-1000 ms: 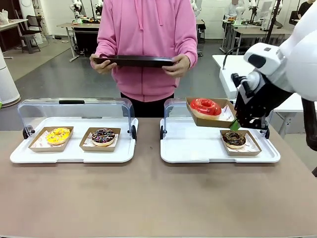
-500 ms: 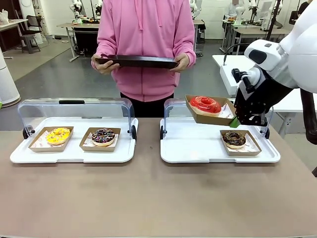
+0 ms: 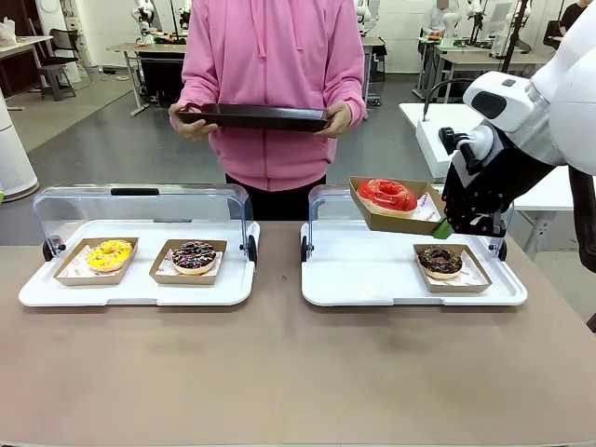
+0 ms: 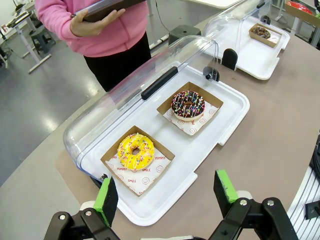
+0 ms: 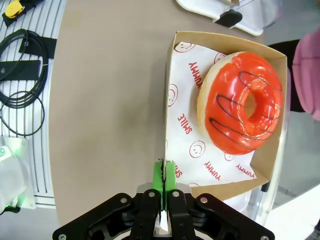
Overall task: Provide the desired donut to the person.
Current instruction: Place the picked Paper togo box onto the Handle tray extended by the person.
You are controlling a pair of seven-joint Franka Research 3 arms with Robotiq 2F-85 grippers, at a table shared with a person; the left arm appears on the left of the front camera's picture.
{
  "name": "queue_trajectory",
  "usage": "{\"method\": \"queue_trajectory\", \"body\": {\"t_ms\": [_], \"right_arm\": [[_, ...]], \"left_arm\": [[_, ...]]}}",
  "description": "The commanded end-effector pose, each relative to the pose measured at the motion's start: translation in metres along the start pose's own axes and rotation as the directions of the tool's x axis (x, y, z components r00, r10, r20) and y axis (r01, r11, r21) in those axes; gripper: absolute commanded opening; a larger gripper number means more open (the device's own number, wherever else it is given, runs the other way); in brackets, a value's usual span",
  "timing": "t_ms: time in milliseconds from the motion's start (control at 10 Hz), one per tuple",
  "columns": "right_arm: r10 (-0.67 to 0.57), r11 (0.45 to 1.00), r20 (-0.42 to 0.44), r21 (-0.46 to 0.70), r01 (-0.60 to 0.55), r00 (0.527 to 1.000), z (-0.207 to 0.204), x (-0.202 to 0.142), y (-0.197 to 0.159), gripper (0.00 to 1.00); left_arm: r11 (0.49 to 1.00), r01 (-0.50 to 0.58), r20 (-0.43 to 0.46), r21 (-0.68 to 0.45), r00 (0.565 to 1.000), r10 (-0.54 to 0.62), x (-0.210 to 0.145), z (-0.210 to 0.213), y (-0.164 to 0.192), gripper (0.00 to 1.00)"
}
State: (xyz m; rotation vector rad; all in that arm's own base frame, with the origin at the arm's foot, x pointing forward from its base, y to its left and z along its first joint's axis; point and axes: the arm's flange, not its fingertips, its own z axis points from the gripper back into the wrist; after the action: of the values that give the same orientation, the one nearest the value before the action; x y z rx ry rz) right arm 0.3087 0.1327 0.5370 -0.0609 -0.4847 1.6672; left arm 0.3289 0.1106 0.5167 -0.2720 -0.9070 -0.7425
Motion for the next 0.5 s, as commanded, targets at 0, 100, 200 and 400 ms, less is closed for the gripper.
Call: {"method": "queue_trajectory", "body": {"t_ms": [0, 100, 200, 400], "right_arm": [[-0.003, 1.000, -0.012, -0.005, 0.003, 1.000, -0.0040, 0.0012, 0.0047, 0.00], [-0.003, 1.000, -0.012, -0.005, 0.003, 1.000, -0.0040, 0.0012, 0.0047, 0.00], [-0.003, 1.000, -0.012, -0.005, 0.003, 1.000, -0.0040, 0.0012, 0.0047, 0.00], [-0.003, 1.000, -0.012, -0.005, 0.003, 1.000, -0.0040, 0.0012, 0.0047, 0.00]], "left_arm": [[1.000, -0.003, 0.008, -0.007, 1.000, 0.003, -0.0009, -0.0003, 0.0006, 1.00], [1.000, -0.003, 0.008, -0.007, 1.000, 0.003, -0.0009, -0.0003, 0.0006, 1.00], [1.000, -0.003, 0.008, -0.007, 1.000, 0.003, -0.0009, -0.0003, 0.0006, 1.00], [1.000, -0.003, 0.008, -0.007, 1.000, 0.003, -0.0009, -0.0003, 0.0006, 1.00]]}}
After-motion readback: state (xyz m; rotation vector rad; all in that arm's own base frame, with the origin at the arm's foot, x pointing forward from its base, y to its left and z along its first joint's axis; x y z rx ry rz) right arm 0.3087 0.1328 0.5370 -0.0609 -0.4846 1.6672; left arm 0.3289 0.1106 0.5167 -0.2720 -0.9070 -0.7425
